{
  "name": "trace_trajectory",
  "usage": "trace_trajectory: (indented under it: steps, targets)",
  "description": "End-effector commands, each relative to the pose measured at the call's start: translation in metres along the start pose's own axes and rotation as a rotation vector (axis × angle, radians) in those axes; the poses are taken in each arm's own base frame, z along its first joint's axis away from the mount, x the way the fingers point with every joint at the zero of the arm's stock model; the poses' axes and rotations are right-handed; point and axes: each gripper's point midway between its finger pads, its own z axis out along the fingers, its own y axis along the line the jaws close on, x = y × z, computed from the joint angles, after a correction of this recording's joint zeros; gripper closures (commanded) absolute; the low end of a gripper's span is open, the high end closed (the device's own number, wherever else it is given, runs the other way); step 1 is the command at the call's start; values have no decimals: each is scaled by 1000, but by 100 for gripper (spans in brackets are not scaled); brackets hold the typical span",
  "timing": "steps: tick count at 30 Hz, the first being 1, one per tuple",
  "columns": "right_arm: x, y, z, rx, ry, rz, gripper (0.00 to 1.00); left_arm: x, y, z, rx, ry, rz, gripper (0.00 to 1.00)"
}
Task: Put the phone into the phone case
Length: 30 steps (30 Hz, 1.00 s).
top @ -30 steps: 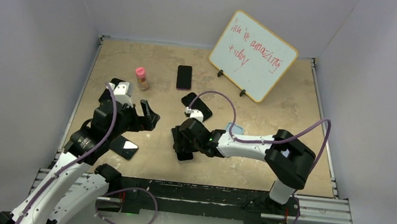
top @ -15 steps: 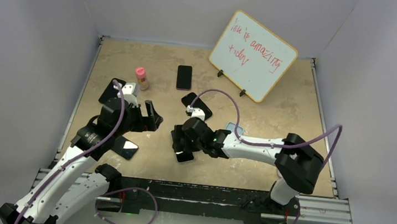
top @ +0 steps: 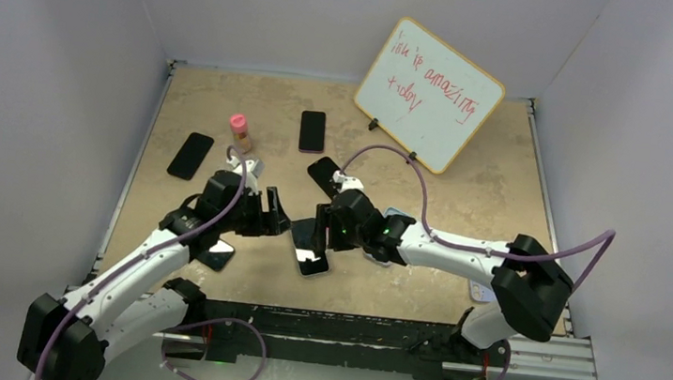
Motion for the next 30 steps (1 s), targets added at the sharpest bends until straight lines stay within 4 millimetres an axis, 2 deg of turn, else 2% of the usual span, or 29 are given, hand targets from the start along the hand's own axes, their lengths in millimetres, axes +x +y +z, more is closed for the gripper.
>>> trace_trajectory:
  steps: [1,4,10,13,16,25,30]
  targets:
    - [3,-10,2,-44,48,20,39,4,-14,16,98,20,-43,30]
    - [9,-18,4,-54,69,40,44,11,-10,26,93,40,-65,34]
    - [17,-25,9,-93,95,48,49,29,-4,41,116,82,-93,39]
    - [24,-28,13,-92,115,48,51,37,1,47,111,103,-107,45]
    - [30,-30,18,-94,134,51,54,38,7,51,81,107,-109,49]
    - [39,-23,30,-147,155,86,62,50,9,63,91,136,-126,56]
    - [47,-17,32,-158,158,144,70,53,11,67,70,159,-102,58]
